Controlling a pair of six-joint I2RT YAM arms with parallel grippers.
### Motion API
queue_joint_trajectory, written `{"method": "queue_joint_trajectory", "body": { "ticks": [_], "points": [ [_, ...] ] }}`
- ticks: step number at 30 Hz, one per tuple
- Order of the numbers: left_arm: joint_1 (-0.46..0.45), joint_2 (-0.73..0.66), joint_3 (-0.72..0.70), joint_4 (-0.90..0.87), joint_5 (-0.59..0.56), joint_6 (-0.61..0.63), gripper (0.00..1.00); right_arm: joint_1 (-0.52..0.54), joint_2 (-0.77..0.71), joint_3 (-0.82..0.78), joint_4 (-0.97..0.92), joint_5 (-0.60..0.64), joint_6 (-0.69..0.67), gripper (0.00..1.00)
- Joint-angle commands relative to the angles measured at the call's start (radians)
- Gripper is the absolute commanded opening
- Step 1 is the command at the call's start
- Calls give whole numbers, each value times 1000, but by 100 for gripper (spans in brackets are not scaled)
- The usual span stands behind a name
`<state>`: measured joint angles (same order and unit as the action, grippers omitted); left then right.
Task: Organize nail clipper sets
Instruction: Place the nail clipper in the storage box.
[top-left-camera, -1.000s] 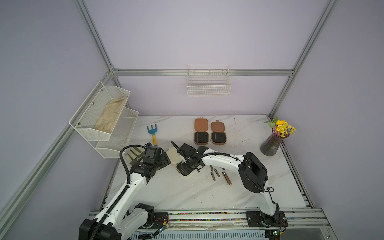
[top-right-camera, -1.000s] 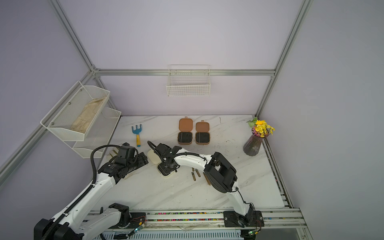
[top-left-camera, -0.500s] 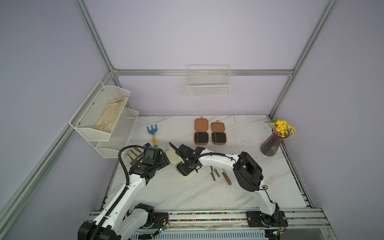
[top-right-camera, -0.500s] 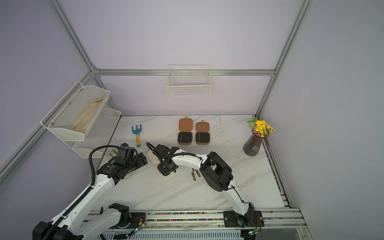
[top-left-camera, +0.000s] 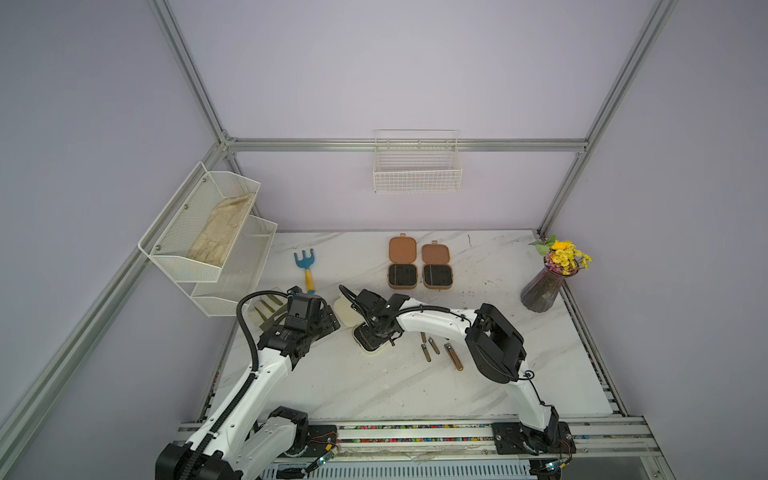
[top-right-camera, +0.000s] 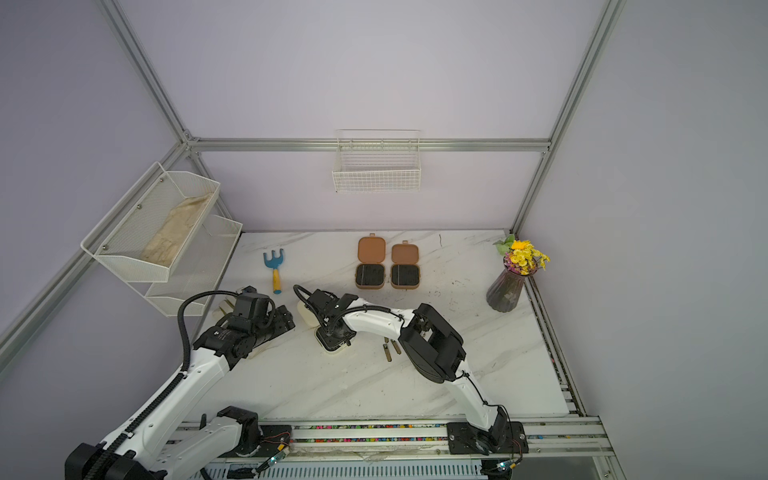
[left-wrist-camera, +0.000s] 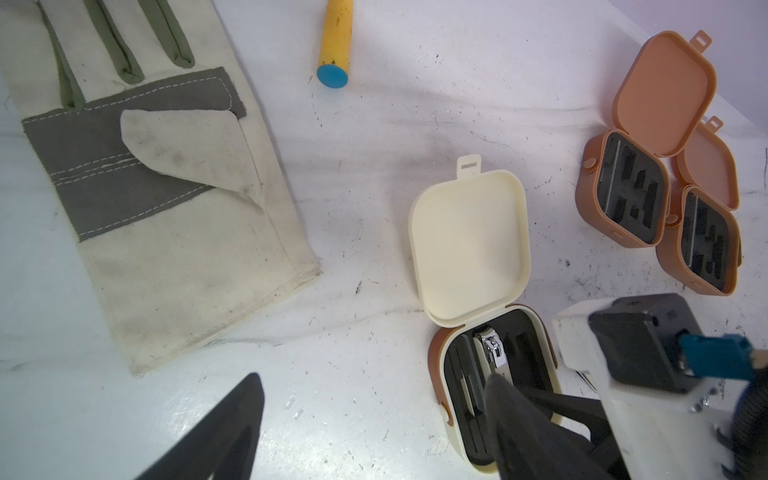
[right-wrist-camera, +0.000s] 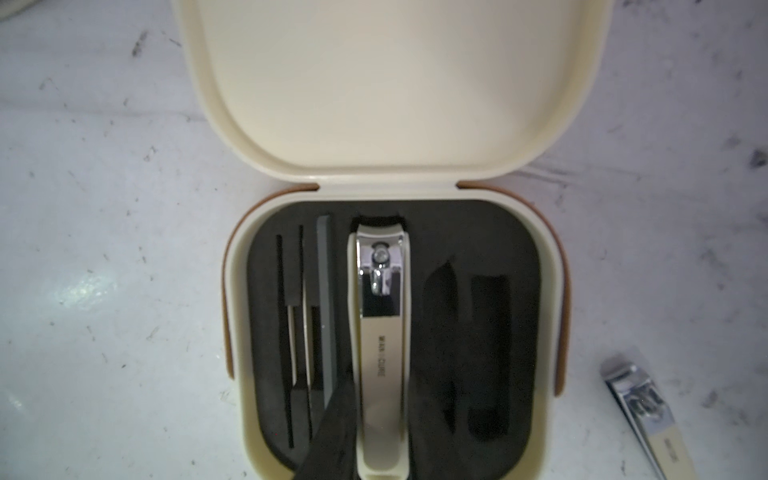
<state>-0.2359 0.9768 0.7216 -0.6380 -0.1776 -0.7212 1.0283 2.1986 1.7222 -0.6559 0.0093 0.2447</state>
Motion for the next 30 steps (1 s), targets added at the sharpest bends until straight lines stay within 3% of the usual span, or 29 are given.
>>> {"method": "queue_joint_trajectory", "body": {
  "ticks": [1,22,30],
  "points": [
    [6,2,-22,6,12,-6,82,4,55,-8,-45,24,31,0],
    [6,19,-44,7,53,-24,82,4,104,-101,-12,72,37,0],
    [6,14,-42,8,63,-22,82,4,51,-11,-47,89,42,28]
  ]
}}
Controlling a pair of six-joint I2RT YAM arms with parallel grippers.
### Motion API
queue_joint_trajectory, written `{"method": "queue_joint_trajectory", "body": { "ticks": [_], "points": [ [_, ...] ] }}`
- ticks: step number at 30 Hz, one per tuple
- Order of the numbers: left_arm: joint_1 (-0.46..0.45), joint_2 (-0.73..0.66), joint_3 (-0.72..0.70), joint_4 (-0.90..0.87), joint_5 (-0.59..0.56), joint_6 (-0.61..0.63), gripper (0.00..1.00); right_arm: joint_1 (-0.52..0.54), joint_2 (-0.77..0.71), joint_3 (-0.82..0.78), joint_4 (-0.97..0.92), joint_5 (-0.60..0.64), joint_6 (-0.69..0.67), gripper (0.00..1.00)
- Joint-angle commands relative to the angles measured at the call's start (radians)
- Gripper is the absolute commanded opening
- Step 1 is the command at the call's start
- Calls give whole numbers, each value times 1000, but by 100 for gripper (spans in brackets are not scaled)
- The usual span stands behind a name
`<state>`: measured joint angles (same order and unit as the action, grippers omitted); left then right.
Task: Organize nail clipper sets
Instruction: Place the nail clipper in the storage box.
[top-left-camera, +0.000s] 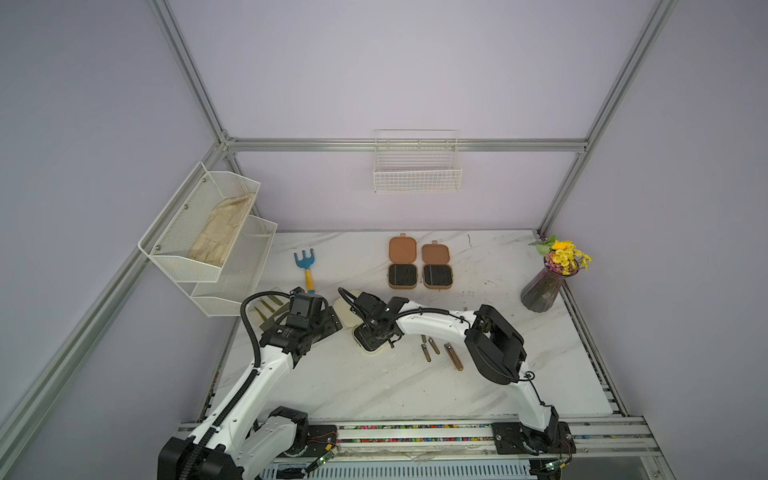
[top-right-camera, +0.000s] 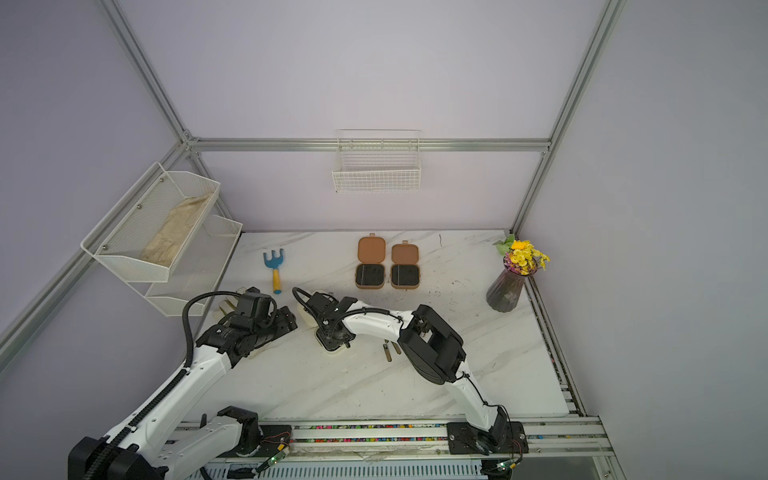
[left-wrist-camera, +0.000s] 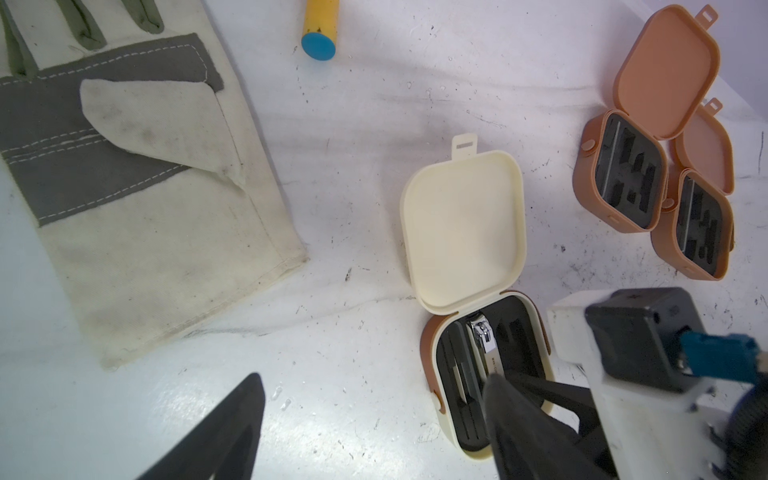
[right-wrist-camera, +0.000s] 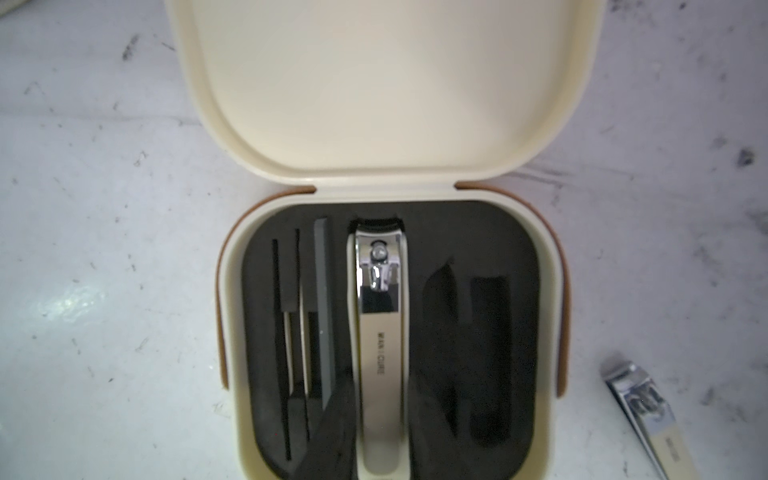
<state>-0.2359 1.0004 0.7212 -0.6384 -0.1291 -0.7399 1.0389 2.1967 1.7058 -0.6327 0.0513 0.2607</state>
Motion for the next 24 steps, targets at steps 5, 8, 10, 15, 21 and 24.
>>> {"method": "queue_joint_trajectory", "body": {
  "ticks": [5,8,10,15,21,24],
  "points": [
    [6,-9,-40,8,18,0,82,-7,40,77,-97,45,19,37],
    [6,-10,-40,7,19,1,82,-7,38,102,-108,42,20,39],
    [6,-9,-40,7,19,2,82,-7,30,109,-114,37,20,39],
    [6,-8,-37,7,20,5,81,-7,-23,87,-113,25,28,38],
    [6,-8,-34,7,23,7,81,-7,-112,-11,-105,4,39,30],
    [6,-8,-32,7,23,7,81,-7,-134,-57,-99,-13,44,20]
  ]
}}
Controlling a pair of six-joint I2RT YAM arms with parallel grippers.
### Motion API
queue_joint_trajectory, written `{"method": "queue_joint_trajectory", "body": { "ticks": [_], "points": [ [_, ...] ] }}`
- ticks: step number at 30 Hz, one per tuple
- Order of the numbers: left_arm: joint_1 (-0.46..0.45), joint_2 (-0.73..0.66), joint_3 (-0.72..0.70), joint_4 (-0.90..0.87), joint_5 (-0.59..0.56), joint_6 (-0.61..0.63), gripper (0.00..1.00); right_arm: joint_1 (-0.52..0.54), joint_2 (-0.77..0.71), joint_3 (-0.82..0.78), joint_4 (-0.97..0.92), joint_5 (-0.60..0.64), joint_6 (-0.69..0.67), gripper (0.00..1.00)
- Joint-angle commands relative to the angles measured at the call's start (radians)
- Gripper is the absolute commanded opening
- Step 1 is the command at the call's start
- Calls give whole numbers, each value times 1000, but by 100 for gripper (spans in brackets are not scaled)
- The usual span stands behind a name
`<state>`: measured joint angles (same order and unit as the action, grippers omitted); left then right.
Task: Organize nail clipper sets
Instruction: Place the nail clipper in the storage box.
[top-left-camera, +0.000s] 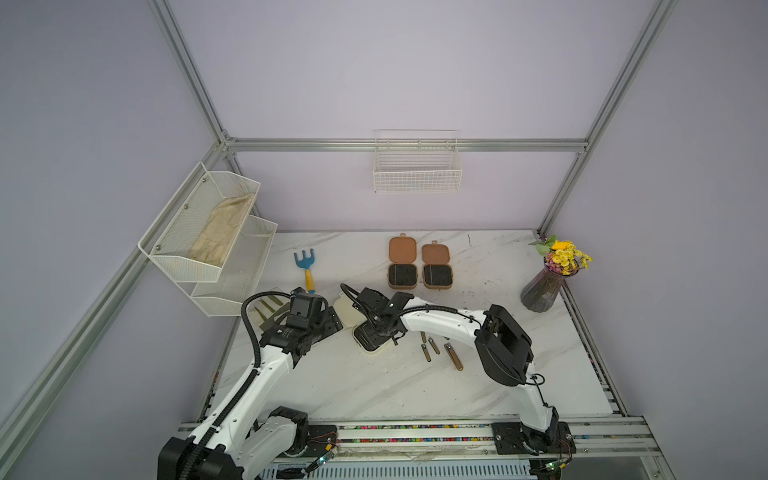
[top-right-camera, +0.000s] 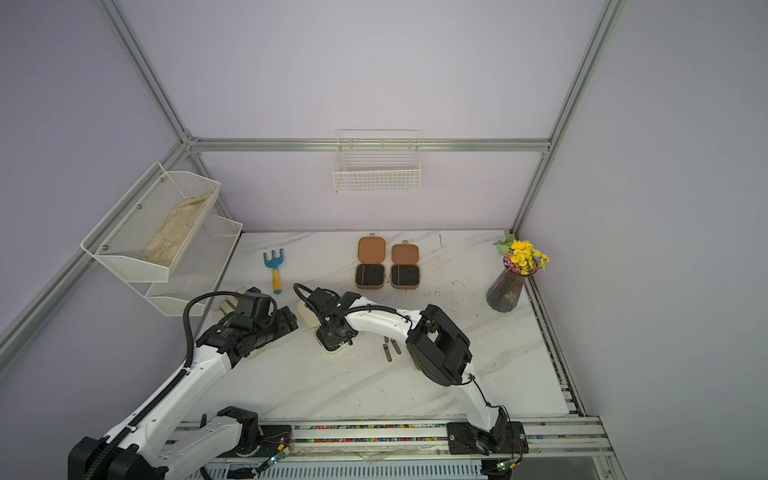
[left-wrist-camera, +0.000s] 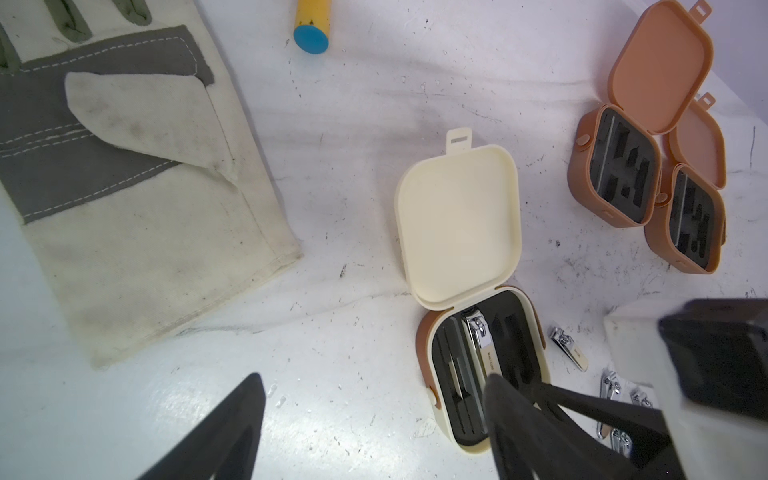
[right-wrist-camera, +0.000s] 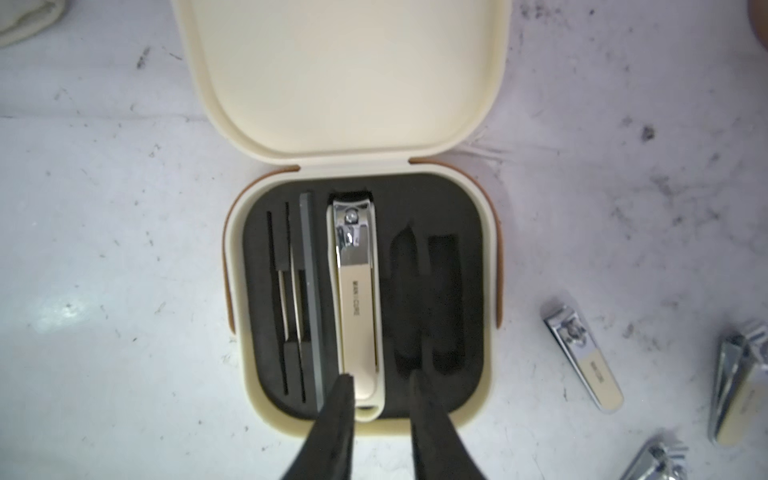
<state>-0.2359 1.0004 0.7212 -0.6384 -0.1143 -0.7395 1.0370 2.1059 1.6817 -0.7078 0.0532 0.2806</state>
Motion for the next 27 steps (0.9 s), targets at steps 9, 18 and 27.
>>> {"method": "queue_joint_trajectory", "body": {
  "ticks": [9,18,27],
  "points": [
    [6,-5,-32,7,11,5,81,-4,-31,-77,22,-67,40,4],
    [6,-6,-34,8,10,4,81,-3,-2,-76,38,-82,49,1],
    [6,0,-34,10,8,4,81,-3,33,-92,41,-53,50,0]
  ]
}}
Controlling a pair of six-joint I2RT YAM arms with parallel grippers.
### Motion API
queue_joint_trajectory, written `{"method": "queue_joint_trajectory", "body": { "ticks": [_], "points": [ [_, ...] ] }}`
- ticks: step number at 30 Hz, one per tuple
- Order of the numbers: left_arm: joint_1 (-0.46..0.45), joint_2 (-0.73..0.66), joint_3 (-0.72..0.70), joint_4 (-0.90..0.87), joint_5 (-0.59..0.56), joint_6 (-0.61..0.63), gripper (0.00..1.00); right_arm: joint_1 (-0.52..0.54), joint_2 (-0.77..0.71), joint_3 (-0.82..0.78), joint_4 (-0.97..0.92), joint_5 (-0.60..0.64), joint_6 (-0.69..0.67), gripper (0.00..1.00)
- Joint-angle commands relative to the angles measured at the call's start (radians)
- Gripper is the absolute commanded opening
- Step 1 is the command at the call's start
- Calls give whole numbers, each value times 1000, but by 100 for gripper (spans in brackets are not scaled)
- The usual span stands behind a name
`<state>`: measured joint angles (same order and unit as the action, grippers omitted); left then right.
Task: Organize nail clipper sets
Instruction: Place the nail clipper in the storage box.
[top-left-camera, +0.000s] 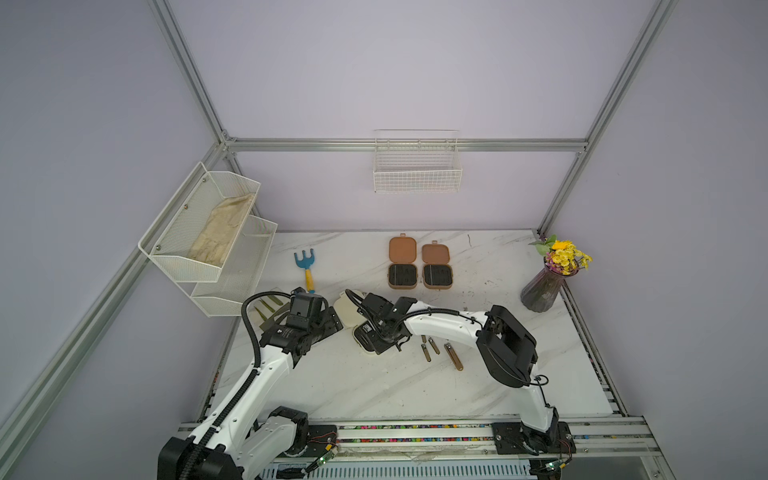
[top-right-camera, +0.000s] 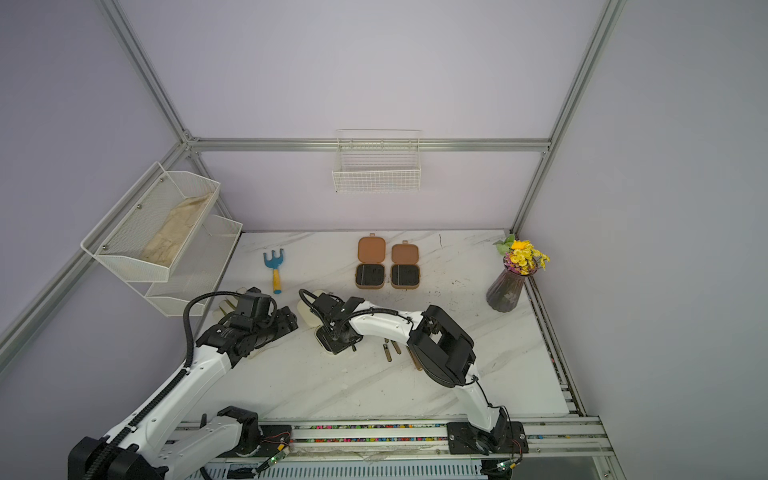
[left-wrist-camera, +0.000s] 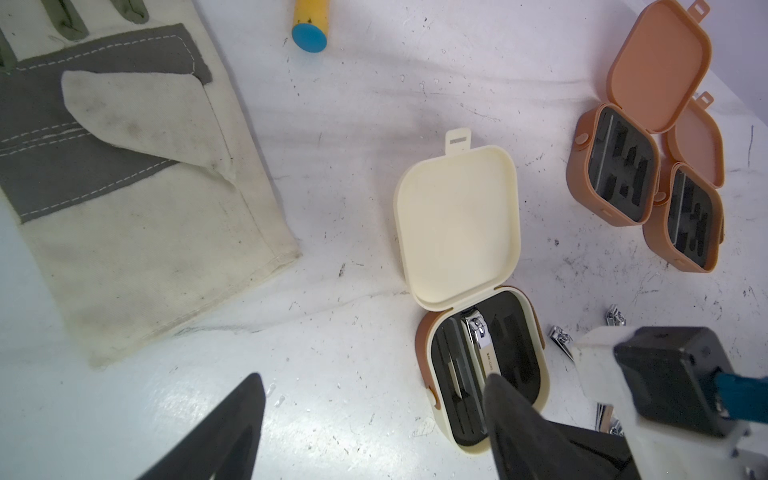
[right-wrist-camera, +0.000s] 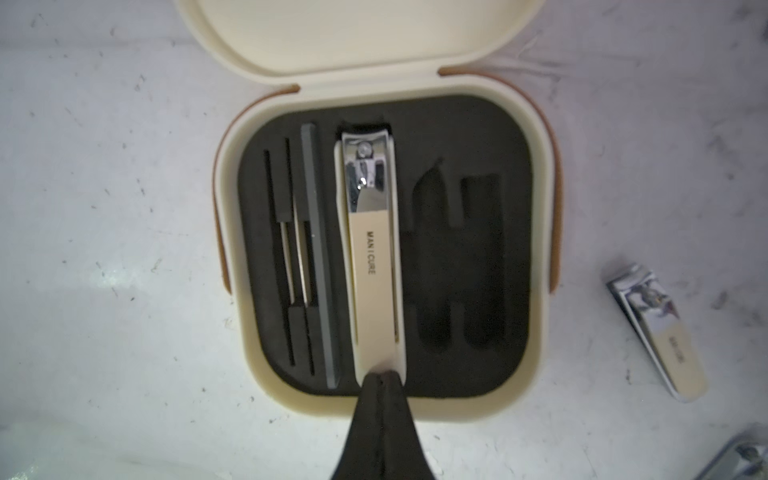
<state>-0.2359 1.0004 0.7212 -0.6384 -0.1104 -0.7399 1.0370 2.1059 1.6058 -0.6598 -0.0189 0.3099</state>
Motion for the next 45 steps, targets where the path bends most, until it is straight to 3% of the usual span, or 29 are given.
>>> {"method": "queue_joint_trajectory", "body": {
  "ticks": [1,18,23,34,45],
  "points": [
    [6,0,-34,10,6,5,81,-3,38,-21,-5,22,22,0],
    [6,-2,-56,14,24,-4,81,-3,85,-147,57,36,61,0],
    [6,0,-55,14,33,-5,81,-3,45,-99,26,47,61,0],
    [6,1,-60,13,63,0,81,-8,-58,165,-95,105,-58,17],
    [0,21,-60,19,115,-9,81,-198,-218,15,-102,65,-191,32]
  ]
}}
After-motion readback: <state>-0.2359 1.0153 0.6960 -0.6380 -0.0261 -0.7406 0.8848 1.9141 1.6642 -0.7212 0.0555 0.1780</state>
